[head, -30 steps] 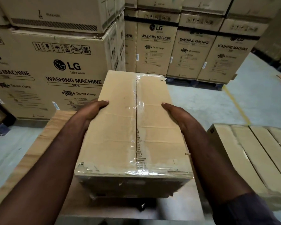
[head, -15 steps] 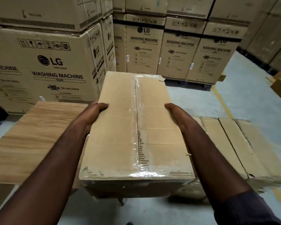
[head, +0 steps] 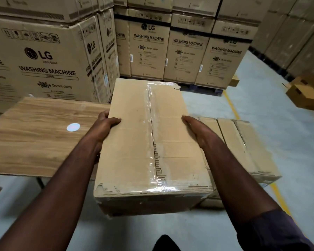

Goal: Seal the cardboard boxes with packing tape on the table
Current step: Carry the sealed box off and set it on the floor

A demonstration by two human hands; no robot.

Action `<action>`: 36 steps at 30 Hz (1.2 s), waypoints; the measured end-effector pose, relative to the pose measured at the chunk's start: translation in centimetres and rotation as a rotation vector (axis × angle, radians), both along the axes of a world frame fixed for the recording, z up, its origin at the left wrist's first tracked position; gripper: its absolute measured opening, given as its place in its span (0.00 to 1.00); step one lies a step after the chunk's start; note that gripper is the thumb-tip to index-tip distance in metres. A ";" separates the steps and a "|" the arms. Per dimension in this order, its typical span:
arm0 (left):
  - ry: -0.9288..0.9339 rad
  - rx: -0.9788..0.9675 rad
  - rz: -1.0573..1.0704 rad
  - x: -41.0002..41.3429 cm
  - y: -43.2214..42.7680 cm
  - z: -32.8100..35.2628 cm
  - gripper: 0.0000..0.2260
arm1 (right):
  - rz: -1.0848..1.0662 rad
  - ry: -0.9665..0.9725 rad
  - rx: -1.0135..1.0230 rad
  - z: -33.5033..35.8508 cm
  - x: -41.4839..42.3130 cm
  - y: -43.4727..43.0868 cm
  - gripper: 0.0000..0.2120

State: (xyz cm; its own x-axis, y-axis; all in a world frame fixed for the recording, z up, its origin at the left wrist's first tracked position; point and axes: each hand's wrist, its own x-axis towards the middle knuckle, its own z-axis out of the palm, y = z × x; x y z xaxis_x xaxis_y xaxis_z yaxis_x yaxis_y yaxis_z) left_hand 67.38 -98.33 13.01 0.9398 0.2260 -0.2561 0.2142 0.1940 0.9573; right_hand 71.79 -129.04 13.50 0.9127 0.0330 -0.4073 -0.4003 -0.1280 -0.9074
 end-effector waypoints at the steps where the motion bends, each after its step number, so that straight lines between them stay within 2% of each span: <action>1: -0.007 0.004 -0.006 0.0 -1.2 -0.2 0.22 | 0.009 0.011 0.009 -0.4 0.1 -1.4 0.15; 3: -0.016 0.009 -0.007 0.3 -2.9 -0.4 0.23 | 0.003 0.007 0.005 -1.1 0.4 -3.5 0.14; 7: -0.014 0.054 -0.024 2.3 -7.9 -0.6 0.20 | 0.010 -0.035 0.072 -2.3 1.6 -8.4 0.05; 10: -0.022 0.060 -0.035 4.7 -11.9 -1.1 0.20 | -0.022 -0.040 0.083 -3.3 3.5 -12.2 0.11; 13: -0.032 0.112 -0.050 7.6 -16.1 -1.9 0.20 | -0.051 -0.005 0.045 -5.5 6.8 -16.8 0.24; 14: -0.031 0.124 -0.050 8.7 -18.0 -2.3 0.19 | -0.056 -0.001 0.035 -6.2 8.1 -18.7 0.25; 17: -0.013 0.141 -0.047 11.6 -22.5 -3.3 0.19 | -0.070 0.022 0.021 -8.1 11.1 -22.9 0.17; 22: 0.029 0.190 -0.076 15.7 -27.8 -6.0 0.15 | -0.094 0.024 0.038 -10.3 14.4 -27.8 0.15; 32: 0.109 0.188 -0.102 21.7 -33.1 -12.2 0.18 | -0.098 -0.029 0.004 -14.0 20.8 -33.4 0.11; 36: 0.127 0.185 -0.127 24.5 -34.1 -13.8 0.18 | -0.102 -0.010 -0.023 -15.4 22.6 -34.5 0.12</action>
State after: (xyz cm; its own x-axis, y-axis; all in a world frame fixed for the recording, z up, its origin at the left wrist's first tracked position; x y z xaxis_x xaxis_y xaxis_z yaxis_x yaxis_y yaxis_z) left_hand 91.86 -132.45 -0.79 0.9265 0.1626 -0.3394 0.3466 -0.0177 0.9378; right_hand 94.40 -163.52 -1.91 0.9150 -0.0693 -0.3975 -0.4030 -0.1077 -0.9088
